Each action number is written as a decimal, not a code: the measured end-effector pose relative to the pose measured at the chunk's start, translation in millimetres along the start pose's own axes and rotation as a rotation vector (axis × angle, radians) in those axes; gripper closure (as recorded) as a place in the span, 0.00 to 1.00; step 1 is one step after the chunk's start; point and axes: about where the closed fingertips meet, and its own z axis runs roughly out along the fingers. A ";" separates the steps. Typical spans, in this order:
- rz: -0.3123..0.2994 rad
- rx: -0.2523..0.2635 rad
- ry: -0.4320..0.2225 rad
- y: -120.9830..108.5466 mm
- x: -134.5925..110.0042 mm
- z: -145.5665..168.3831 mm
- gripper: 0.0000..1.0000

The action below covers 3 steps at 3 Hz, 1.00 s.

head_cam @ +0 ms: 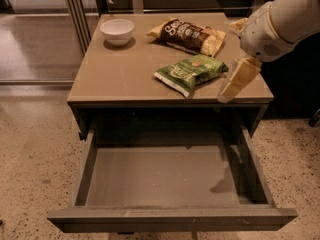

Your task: Place green jalapeno chip bag into top drawer

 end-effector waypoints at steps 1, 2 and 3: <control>-0.010 0.014 -0.109 -29.0 -17.6 39.7 0.00; 0.005 -0.021 -0.127 -45.5 -19.9 94.6 0.00; 0.019 -0.059 -0.096 -53.4 -15.1 137.8 0.00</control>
Offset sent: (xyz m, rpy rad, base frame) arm 0.1317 0.0739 -0.0943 0.1360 0.0321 0.0571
